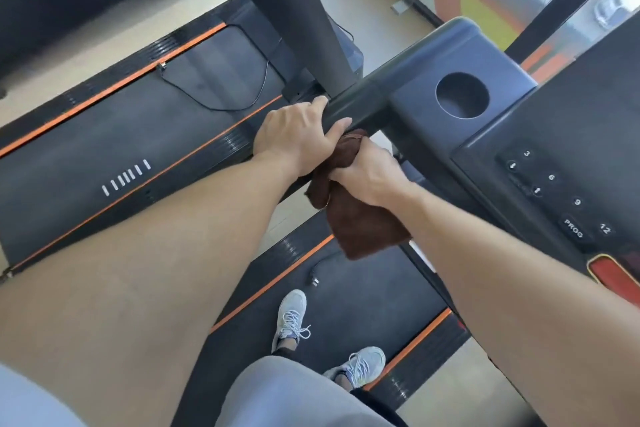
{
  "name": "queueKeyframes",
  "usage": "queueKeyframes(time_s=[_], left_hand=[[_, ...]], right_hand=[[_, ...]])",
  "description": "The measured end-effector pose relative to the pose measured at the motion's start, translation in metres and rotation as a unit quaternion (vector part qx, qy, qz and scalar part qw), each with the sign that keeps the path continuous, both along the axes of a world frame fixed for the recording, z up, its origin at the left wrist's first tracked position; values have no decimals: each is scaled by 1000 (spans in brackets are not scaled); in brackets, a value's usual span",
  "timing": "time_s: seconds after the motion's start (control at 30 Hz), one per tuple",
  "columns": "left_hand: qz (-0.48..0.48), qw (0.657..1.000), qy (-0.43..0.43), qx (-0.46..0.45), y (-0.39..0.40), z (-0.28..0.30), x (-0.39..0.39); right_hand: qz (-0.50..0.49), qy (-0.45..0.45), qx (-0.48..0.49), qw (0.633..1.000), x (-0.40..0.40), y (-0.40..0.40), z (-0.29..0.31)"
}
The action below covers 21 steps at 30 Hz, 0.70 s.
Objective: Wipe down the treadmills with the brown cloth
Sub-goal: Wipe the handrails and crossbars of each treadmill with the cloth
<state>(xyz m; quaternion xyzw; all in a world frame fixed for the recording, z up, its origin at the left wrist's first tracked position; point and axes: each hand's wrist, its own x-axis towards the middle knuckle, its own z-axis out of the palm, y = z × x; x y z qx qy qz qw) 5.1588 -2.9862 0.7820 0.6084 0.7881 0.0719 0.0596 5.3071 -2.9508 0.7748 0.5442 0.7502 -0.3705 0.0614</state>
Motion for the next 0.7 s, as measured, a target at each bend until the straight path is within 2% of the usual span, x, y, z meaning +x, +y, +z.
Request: queueKeyframes(time_s=[0.1, 0.2, 0.4, 0.47, 0.6, 0.7], left_hand=[[-1, 1000, -10, 1, -2, 1, 1], [2, 1000, -3, -6, -2, 2, 0], [-8, 1000, 1, 1, -3, 2, 0], [-9, 1000, -2, 10, -4, 1, -1], [-11, 1000, -10, 8, -3, -1, -2], [-9, 1000, -9, 11, -3, 0, -5]], right_hand=[[-43, 79, -135, 987, 9, 10, 3], [-79, 91, -226, 967, 19, 10, 8], [8, 12, -130, 991, 58, -18, 21], [-2, 21, -153, 988, 83, -34, 27], [-60, 2, -260, 964, 138, -52, 22], [-116, -28, -259, 958, 147, -54, 9]])
